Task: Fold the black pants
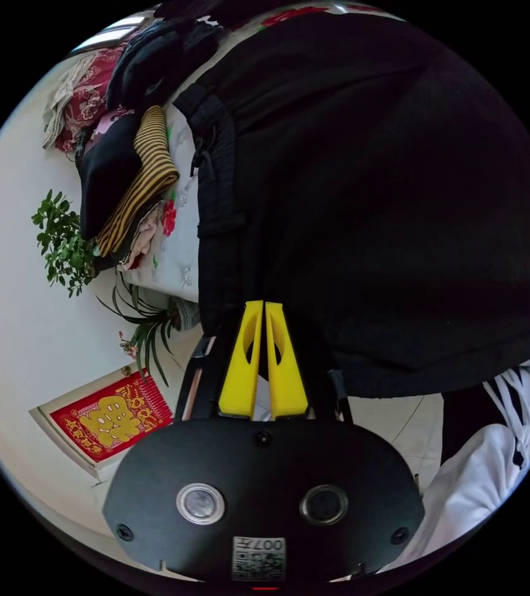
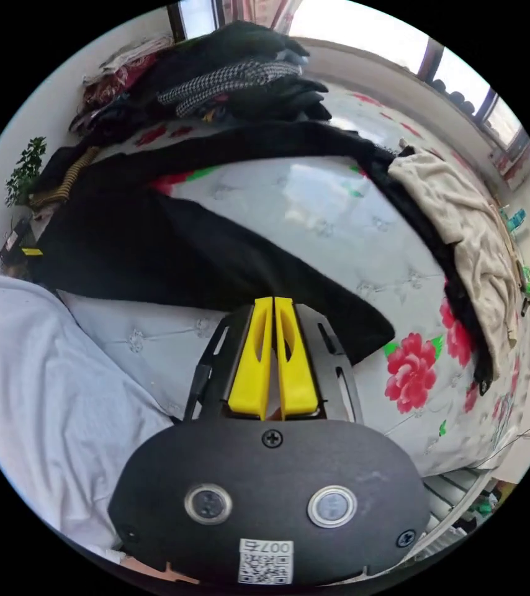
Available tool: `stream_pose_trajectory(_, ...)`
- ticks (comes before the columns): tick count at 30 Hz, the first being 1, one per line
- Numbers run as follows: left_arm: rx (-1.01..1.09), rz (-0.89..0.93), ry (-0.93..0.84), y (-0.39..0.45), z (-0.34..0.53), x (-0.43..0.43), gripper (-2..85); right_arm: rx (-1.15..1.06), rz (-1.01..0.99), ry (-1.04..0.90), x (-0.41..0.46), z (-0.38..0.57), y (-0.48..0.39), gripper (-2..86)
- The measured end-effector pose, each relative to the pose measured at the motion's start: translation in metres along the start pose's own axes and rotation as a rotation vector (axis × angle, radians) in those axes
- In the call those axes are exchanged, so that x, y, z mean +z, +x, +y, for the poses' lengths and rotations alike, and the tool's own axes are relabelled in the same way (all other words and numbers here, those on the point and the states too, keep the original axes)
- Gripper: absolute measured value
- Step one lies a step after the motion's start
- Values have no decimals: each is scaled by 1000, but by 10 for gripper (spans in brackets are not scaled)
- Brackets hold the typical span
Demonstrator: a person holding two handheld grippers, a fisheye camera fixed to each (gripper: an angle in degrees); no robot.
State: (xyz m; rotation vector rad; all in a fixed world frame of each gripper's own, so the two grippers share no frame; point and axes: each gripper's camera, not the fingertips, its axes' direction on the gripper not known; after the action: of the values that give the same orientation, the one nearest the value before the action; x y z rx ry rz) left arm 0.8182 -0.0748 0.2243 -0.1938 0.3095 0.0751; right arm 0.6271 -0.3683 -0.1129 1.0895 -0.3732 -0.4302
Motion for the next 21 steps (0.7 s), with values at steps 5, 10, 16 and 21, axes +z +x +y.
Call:
stream_pose_trajectory(5,-76,93,30,-13,0,-6,-10,5,83,220,-119,-47,22,1)
stream_pose_trajectory(10,-90,63,21,-13,-7,-10,-10,118,368,147,-77,-124,42,15)
stream_pose_trajectory(16,-131,102,76,-27,0,-13,-10,-4,61,45,20,-90,-4,36)
stream_pose_trajectory(21,-117,127,97,-38,2,-16,-10,-27,3,-111,105,-16,-41,41)
